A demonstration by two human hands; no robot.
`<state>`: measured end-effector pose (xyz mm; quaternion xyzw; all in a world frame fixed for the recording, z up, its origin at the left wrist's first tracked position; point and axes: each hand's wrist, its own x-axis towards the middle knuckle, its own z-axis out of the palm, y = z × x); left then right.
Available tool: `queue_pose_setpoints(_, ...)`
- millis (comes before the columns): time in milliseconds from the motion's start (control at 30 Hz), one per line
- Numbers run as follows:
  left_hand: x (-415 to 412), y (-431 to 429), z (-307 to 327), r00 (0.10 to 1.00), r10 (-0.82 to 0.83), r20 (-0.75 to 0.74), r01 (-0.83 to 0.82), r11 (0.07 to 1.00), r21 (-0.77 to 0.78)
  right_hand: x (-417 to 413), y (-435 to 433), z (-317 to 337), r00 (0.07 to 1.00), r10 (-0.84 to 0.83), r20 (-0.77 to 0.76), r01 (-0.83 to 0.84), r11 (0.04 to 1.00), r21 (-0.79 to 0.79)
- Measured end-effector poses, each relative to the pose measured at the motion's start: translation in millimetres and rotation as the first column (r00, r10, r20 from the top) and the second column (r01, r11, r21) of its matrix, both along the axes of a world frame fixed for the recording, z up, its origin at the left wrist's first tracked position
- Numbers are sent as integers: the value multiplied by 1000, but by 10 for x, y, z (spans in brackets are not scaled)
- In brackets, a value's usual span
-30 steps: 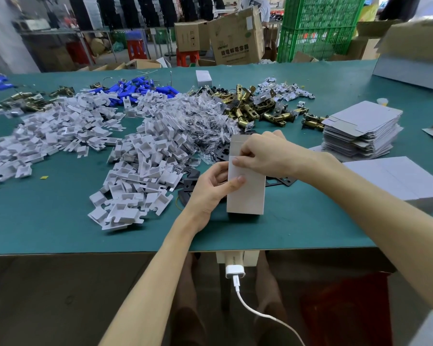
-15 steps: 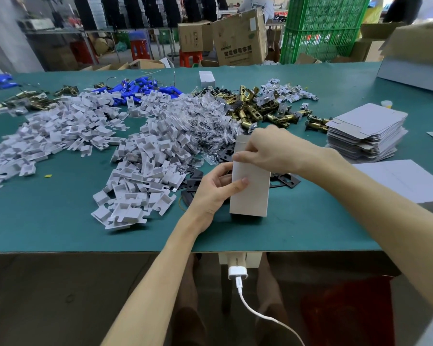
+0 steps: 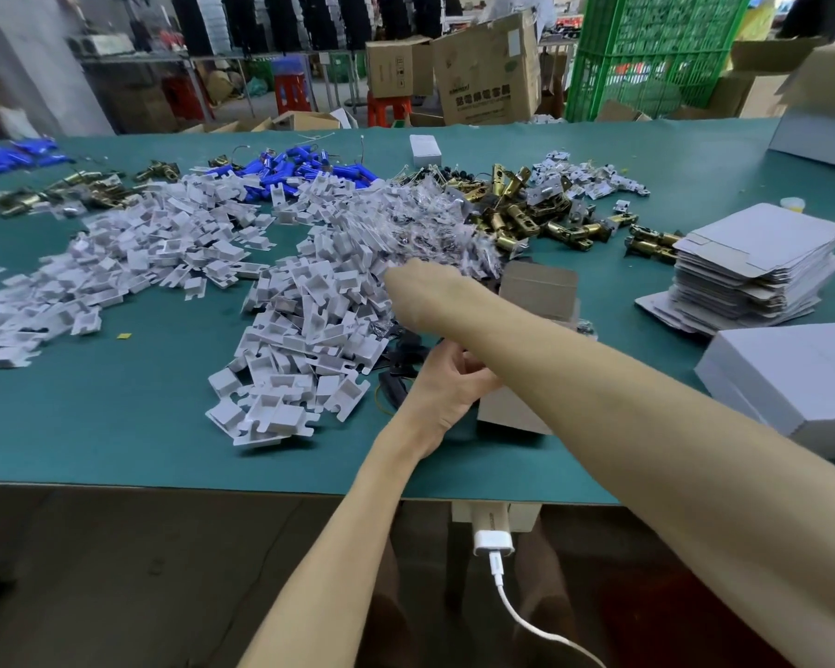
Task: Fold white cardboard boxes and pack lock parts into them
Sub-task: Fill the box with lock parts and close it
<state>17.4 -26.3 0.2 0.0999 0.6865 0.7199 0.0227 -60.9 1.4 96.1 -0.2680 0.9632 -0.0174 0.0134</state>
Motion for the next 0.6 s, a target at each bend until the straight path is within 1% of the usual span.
queue_pose_setpoints(133, -8, 6, -1, 1000, 17, -2, -17, 1000, -15, -137, 0, -319, 993, -52, 104, 52, 999, 3)
queue_pose_setpoints(300, -63, 22, -55, 1000, 26, -8, -26, 1000, -1, -197, 67, -408, 992, -77, 101, 80, 996, -30)
queue_pose_setpoints(400, -57, 23, -47, 999, 32, -15, -32, 999, -20, -178, 70, -408, 994, -78, 76, 80, 997, -22)
queue_pose_setpoints(500, -43, 25, -42, 999, 29, -16, -30, 998, -50, -136, 61, -392, 998, -64, 7, 64, 998, -8)
queue_pose_setpoints(600, -27, 30, -24, 999, 34, -13, -35, 999, -36, -79, 70, -333, 996, -79, -44, 77, 996, -32)
